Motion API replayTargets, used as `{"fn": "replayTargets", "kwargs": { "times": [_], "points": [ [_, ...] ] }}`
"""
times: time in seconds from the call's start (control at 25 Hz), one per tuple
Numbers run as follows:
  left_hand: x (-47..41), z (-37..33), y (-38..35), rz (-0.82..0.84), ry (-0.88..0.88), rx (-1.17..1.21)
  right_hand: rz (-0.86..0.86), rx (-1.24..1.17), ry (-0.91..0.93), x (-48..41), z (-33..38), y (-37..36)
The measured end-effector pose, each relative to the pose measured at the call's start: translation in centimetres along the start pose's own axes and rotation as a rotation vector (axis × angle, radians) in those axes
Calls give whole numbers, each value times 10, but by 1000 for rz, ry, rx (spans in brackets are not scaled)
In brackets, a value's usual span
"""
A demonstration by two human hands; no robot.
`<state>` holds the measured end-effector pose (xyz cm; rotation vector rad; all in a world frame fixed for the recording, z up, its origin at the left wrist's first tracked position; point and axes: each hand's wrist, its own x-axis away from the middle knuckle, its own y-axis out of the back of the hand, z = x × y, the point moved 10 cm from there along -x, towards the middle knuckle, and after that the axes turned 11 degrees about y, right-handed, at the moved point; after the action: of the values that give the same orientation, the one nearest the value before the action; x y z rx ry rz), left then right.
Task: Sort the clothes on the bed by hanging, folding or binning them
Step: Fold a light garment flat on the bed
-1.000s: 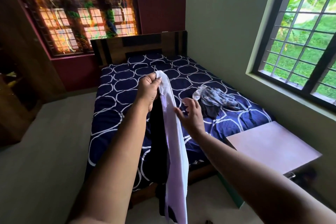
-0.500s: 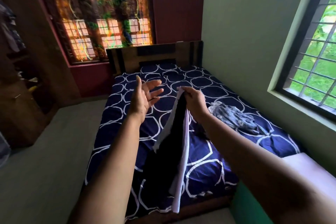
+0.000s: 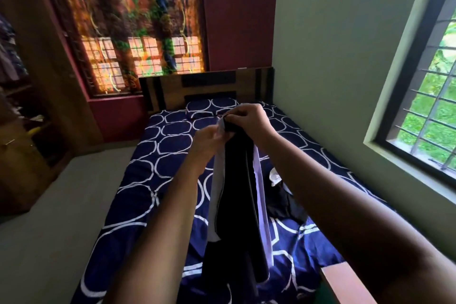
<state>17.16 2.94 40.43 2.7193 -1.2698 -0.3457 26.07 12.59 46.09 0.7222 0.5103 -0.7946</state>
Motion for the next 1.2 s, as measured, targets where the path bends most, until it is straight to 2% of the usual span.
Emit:
{"fn": "replayTargets", "kwargs": {
  "times": [0.08, 0.2, 0.4, 0.6, 0.68, 0.72, 0.8, 0.84, 0.92, 1.0, 1.12, 1.2],
  "points": [
    [-12, 3, -2, -81, -46, -67, -14, -5, -5, -12, -9, 11],
    [-28, 1, 3, -187, -11, -34, -81, 41, -46, -25, -31, 26],
    [-60, -8, -1, -178, 6, 36, -88, 42, -153, -30, -76, 9],
    [-96, -8, 14, -168, -15, 45, 80, 202, -287, -16, -119, -19],
    [-112, -9, 27, -199, -22, 48, 34, 178, -369, -11, -146, -21],
    [-120, -8, 36, -256, -42, -38, -26, 140, -411, -10, -157, -17],
    [-135, -1, 53, -427, -52, -426, -175, 18, -469, -11, -172, -5],
    [-142, 9, 59, -469, 16, -610, -232, -38, -473, -12, -175, -1],
    [-157, 38, 66, -433, 238, -735, -253, -117, -441, -13, -169, 2],
    [-164, 46, 62, -368, 320, -591, -182, -257, -405, -10, -154, -7],
    [-166, 52, 36, -238, 450, 42, 108, -450, -410, 2, -131, -53],
    [-161, 53, 16, -139, 558, 332, 245, -419, -418, 13, -126, -84]
  ]
}}
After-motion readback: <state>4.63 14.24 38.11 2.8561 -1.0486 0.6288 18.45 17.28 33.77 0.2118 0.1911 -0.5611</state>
